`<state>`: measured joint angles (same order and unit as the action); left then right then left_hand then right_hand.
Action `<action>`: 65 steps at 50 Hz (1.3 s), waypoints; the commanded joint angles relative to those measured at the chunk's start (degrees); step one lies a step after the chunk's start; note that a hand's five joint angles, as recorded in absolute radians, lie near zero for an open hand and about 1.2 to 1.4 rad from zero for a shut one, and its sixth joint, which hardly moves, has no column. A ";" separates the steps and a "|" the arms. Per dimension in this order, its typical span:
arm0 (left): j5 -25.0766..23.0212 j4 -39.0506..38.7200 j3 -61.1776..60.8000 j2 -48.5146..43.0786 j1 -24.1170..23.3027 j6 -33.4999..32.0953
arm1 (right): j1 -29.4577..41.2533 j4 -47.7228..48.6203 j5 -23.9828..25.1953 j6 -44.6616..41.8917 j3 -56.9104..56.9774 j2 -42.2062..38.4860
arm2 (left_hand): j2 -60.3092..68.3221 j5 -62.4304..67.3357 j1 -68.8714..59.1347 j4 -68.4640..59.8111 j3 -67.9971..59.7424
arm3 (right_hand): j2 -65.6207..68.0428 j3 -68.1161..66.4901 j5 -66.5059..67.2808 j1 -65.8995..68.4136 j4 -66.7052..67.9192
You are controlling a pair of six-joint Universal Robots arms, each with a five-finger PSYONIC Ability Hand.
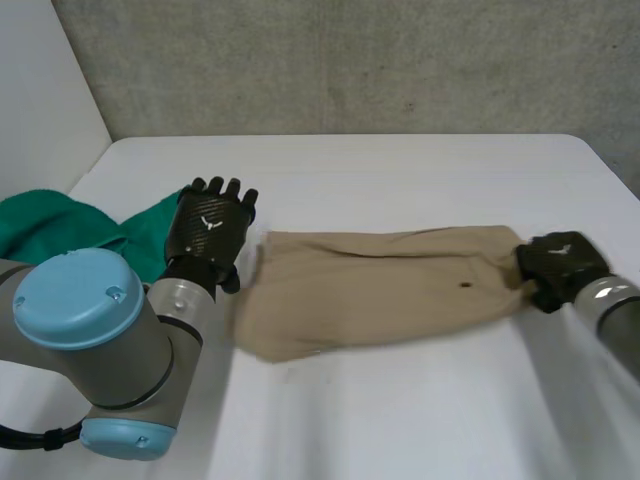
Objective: Fold the laundry.
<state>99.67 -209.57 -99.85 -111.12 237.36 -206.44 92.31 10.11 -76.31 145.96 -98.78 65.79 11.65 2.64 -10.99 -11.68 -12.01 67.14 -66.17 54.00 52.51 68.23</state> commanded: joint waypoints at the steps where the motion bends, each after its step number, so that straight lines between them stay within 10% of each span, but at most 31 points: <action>1: 0.00 1.89 -0.17 1.16 -0.06 0.07 | -12.04 -3.34 0.11 -14.26 -0.98 4.61 | -1.60 -2.60 0.94 1.63 1.96 | 12.86 -13.83 16.00 27.49 11.77; 12: 0.17 2.06 0.71 1.96 -0.49 0.07 | 3.83 -0.27 0.72 -20.27 2.71 9.44 | -1.60 -2.60 0.94 1.63 1.96 | 12.86 -13.83 16.00 27.49 11.77; 25: 0.53 1.80 4.74 2.66 -4.01 0.07 | 31.61 3.87 12.84 -29.94 0.08 2.69 | -1.65 -2.64 0.99 1.68 2.01 | 12.86 -13.83 16.00 27.49 11.77; 28: 0.61 1.80 6.15 2.40 -4.45 0.07 | 31.62 3.52 12.76 -29.51 0.08 2.41 | -1.65 -2.64 0.99 1.68 2.01 | 12.86 -13.83 16.00 27.49 11.77; 32: 0.97 1.89 9.14 1.96 -5.59 1.56 | 31.62 3.69 13.38 -23.29 -0.36 2.85 | -1.65 -2.64 0.99 1.68 2.01 | -57.14 56.17 -54.00 -42.51 -58.23; 44: 1.14 7.33 21.09 -5.77 -10.42 9.11 | 13.18 0.28 11.97 32.07 3.50 16.66 | -0.25 -1.25 -0.41 0.29 0.62 | -57.14 56.17 -54.00 -42.51 -58.23; 65: -1.76 25.53 32.61 -25.64 -12.98 13.78 | 12.72 -12.74 7.23 18.05 16.51 -11.73 | 0.42 -0.58 -1.08 -0.39 -0.06 | -57.14 56.17 -54.00 -42.51 -58.23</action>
<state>98.03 -186.57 -68.11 -134.33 223.79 -192.07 105.00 -2.87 -67.52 166.31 -83.98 58.53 11.65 2.65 -10.99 -11.75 -12.01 12.60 -12.29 3.83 11.53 13.26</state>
